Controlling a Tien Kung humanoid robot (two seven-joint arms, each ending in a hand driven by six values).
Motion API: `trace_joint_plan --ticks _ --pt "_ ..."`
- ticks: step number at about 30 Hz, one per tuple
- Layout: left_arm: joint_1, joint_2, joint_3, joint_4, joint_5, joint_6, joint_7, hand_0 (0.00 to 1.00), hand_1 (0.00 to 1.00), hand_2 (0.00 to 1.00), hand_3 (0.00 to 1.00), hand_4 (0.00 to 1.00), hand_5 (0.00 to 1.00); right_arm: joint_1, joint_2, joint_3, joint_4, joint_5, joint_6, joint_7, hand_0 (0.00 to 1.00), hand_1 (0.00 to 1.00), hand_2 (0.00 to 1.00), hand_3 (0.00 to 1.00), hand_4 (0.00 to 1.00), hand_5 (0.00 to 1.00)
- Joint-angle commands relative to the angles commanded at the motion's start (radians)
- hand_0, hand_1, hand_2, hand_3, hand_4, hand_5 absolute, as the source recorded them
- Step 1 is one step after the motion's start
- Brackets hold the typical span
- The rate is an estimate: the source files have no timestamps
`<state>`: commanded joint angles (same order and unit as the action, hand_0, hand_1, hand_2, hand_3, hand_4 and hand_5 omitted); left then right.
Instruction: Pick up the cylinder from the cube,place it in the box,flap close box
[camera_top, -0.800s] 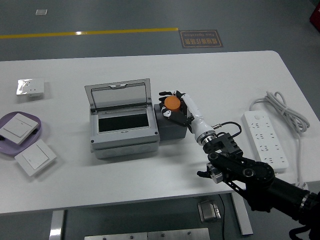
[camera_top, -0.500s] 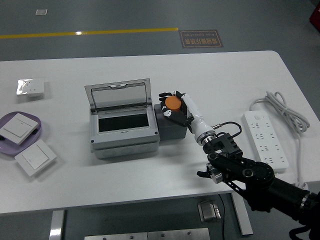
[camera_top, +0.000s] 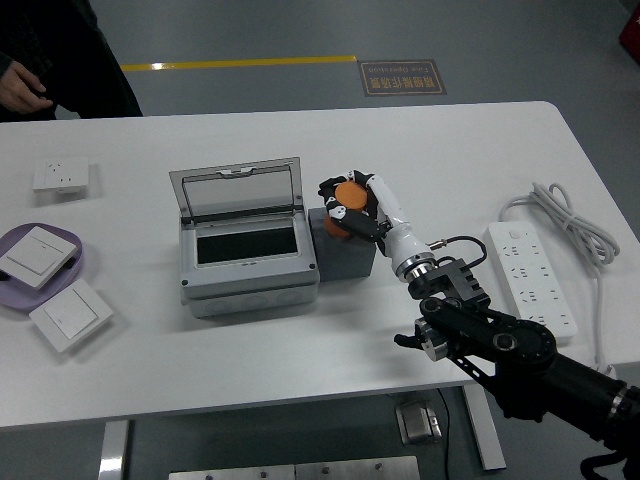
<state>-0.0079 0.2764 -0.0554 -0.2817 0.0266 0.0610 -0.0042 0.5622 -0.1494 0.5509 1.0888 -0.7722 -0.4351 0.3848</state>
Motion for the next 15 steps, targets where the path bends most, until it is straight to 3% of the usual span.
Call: trace_joint_plan --ticks 10,11,15 --pt "0.003 -0.003 0.002 0.001 -0.003 0.001 -0.002 0.616 0.543 0.532 0.615 0.686 0.226 -0.018 -0.029 0.010 0.183 -0.042 -0.026 -0.029 0.721 0.592 0.504 0.417 0.002 0.002" --pt "0.003 -0.003 0.001 0.000 -0.002 0.001 -0.002 0.616 0.543 0.532 0.615 0.686 0.226 -0.017 -0.031 0.007 0.204 -0.049 -0.030 -0.035 0.575 0.541 0.499 0.373 0.076 0.002" --pt "0.003 -0.002 0.002 0.000 -0.003 0.001 -0.002 0.616 0.543 0.532 0.615 0.686 0.226 -0.007 -0.033 -0.012 0.281 -0.064 -0.046 -0.047 0.575 0.541 0.499 0.373 0.076 0.002"
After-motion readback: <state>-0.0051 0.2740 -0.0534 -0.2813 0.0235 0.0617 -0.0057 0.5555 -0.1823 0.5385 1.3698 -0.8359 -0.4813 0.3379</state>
